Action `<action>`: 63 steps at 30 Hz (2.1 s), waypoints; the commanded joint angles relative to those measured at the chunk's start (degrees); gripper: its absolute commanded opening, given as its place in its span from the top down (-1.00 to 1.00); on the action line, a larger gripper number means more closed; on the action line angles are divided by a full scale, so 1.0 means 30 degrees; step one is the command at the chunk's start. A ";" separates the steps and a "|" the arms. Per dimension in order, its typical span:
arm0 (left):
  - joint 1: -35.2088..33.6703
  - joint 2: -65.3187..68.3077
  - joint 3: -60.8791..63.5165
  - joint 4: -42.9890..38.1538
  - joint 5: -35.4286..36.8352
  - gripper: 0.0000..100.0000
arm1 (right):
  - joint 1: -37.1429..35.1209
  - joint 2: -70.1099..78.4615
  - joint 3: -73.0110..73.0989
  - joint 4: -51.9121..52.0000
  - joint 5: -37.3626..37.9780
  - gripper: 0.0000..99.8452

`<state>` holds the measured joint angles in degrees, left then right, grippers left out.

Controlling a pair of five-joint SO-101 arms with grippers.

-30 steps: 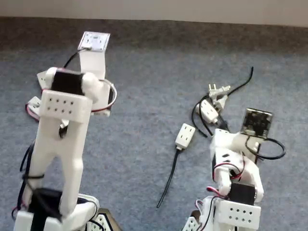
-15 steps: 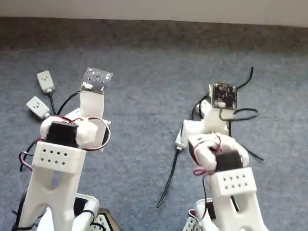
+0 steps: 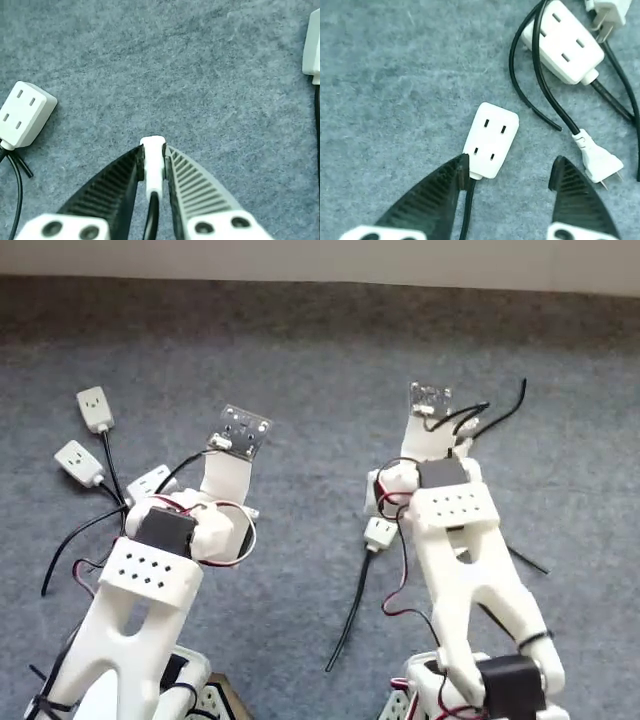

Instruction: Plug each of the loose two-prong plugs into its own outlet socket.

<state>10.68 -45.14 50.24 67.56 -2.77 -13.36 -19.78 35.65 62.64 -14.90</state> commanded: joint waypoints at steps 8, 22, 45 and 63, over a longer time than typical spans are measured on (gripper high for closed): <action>0.0308 -0.0425 -0.0073 -0.0440 -0.0147 0.99 | -0.0103 0.4440 -0.0952 -0.2154 -0.1348 0.48; 0.0308 -0.0454 -0.0103 -0.0440 -0.0176 0.99 | -0.0132 0.6403 -0.2623 -0.1685 -0.1348 0.48; 0.0308 -0.0513 -0.0132 -0.0469 -0.0176 0.99 | 0.0161 0.6022 -0.2857 -0.0894 -0.1319 0.48; 0.0278 -0.0542 -0.0132 -0.0469 -0.0176 0.99 | 0.0044 0.6286 -0.2681 -0.0952 -0.0264 0.81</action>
<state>10.68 -45.14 50.24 67.47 -2.77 -12.22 -0.88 29.05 60.44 -18.15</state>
